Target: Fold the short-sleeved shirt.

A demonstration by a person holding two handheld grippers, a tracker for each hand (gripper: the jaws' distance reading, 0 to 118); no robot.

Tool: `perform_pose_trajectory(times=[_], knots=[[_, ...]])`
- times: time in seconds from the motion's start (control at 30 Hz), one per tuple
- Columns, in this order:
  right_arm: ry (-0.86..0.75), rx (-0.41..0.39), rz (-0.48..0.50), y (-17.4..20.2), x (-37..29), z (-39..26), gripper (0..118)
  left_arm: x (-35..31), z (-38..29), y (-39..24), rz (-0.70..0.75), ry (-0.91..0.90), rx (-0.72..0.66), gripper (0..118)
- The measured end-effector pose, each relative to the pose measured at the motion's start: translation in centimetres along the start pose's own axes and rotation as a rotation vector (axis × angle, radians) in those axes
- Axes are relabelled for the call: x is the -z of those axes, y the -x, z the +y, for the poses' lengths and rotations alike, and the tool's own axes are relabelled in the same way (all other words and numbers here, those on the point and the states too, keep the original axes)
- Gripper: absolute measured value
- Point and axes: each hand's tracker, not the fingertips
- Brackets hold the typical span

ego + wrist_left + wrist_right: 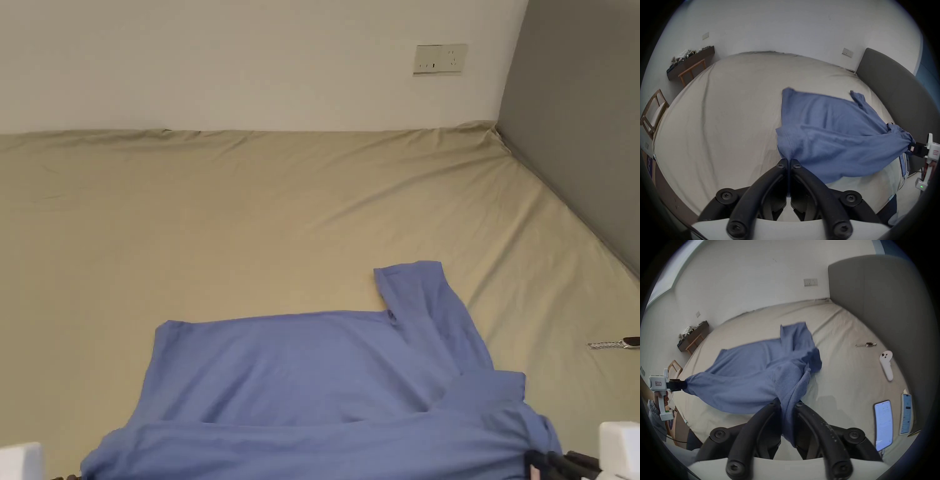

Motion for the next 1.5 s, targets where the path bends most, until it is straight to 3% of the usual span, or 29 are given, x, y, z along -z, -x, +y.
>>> perform_pose_trajectory(times=[0.13,0.23,0.4,0.57,0.6,0.7,0.73,0.87,0.93,0.97,1.03,1.07,1.1,1.13,1.17,1.23,1.5], knots=[[-0.011,0.010,0.000,-0.2,-4.0,-1.8,15,-3.4,-2.2,0.0,0.007,0.010,-0.002,1],[0.079,0.040,-0.015,-0.2,-4.3,-4.7,15,-2.7,-5.7,0.4,0.021,0.103,0.016,1],[0.263,0.058,-0.079,-1.3,0.2,-10.2,15,1.4,-10.8,0.3,0.039,0.251,0.033,1],[0.274,0.046,-0.100,-1.7,2.4,-11.7,16,2.7,-10.6,-0.4,0.058,0.282,0.033,2],[0.270,0.038,-0.103,-1.8,2.1,-11.5,20,2.5,-10.3,-0.4,0.052,0.284,0.033,6],[0.144,-0.041,-0.145,-1.6,0.1,-10.5,81,0.1,-8.7,-0.5,0.080,0.185,0.022,72],[0.058,-0.061,-0.149,-1.4,-1.2,-9.6,98,-1.4,-7.8,-0.6,0.086,0.126,0.010,82],[-0.318,-0.114,-0.176,0.2,-5.3,-4.4,100,-8.2,-3.3,-1.7,0.054,-0.271,-0.045,93],[-0.482,-0.118,-0.183,1.6,-6.6,-1.5,95,-11.0,-1.7,-2.9,0.008,-0.493,-0.068,84],[-0.528,-0.114,-0.180,2.1,-6.9,-0.6,85,-11.8,-1.3,-3.3,-0.034,-0.567,-0.070,73],[-0.607,-0.118,-0.133,3.5,-6.9,0.9,49,-12.7,-0.9,-4.4,-0.094,-0.694,-0.056,33],[-0.621,-0.122,-0.127,4.1,-6.7,1.3,49,-12.7,-0.7,-4.9,-0.092,-0.708,-0.057,33],[-0.625,-0.116,-0.132,4.6,-6.2,1.5,41,-12.2,-0.6,-5.4,-0.076,-0.700,-0.064,25],[-0.621,-0.113,-0.136,5.1,-5.7,1.7,19,-11.9,-0.5,-5.9,-0.068,-0.693,-0.068,6],[-0.615,-0.108,-0.129,5.7,-5.3,1.9,7,-11.5,-0.6,-6.1,-0.069,-0.688,-0.067,0],[-0.556,-0.110,-0.052,6.4,-4.7,1.5,2,-10.0,-0.7,-6.3,-0.164,-0.634,-0.055,0],[-0.432,-0.108,-0.066,5.4,-0.4,0.1,2,0.7,3.9,-3.9,-0.134,-0.315,-0.122,0]])
